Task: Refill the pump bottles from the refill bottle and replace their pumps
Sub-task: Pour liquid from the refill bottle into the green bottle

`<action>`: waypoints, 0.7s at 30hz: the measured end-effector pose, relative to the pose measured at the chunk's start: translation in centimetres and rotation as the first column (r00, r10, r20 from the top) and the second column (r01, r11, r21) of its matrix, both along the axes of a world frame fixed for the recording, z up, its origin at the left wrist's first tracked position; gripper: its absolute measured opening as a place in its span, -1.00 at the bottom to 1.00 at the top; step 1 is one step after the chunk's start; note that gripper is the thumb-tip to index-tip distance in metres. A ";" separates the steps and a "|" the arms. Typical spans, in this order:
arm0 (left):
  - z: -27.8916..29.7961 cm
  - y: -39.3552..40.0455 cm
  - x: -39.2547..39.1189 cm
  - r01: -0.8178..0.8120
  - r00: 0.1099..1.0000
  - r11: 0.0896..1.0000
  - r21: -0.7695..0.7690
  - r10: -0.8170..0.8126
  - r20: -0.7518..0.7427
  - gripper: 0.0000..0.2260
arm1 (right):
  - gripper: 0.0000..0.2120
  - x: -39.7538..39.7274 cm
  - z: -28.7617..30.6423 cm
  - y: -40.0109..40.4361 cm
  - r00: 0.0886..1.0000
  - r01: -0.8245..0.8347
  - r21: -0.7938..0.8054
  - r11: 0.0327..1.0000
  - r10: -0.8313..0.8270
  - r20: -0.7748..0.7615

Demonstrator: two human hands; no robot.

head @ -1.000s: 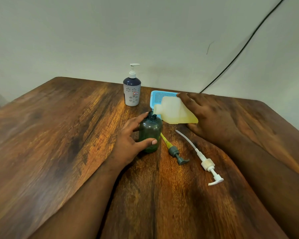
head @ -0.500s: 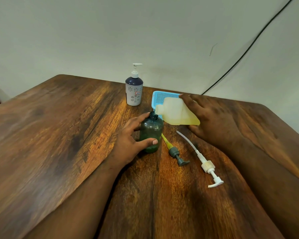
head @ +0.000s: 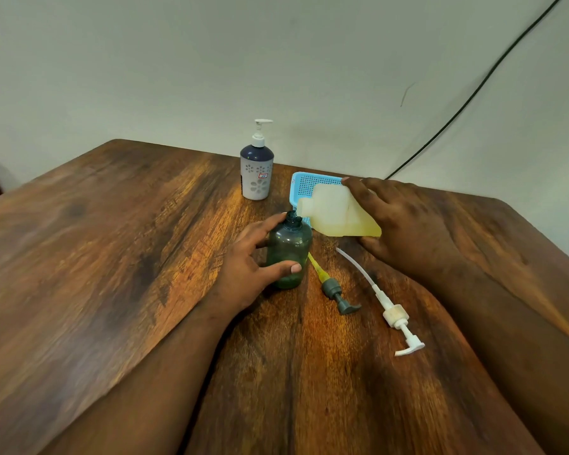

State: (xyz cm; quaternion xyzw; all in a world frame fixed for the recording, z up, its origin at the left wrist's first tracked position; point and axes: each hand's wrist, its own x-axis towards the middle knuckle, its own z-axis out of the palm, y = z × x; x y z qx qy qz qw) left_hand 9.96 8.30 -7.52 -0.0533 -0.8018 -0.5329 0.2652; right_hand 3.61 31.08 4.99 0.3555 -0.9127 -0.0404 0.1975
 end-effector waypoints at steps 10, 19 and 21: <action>0.2 0.2 0.2 0.005 1.000 1.000 0.018 -0.005 -0.001 -0.25 | -0.21 -0.1 0.1 0.0 1.000 0.004 0.012 1.000 -0.004 0.007; 0.4 0.2 0.5 0.007 1.000 1.000 0.015 -0.007 -0.008 -0.26 | -0.22 -0.1 0.2 -0.1 1.000 0.008 0.019 1.000 -0.008 0.012; 0.4 0.2 0.5 0.008 1.000 1.000 0.014 -0.008 -0.009 -0.26 | -0.21 -0.2 0.2 -0.1 1.000 0.004 0.031 0.999 -0.005 0.011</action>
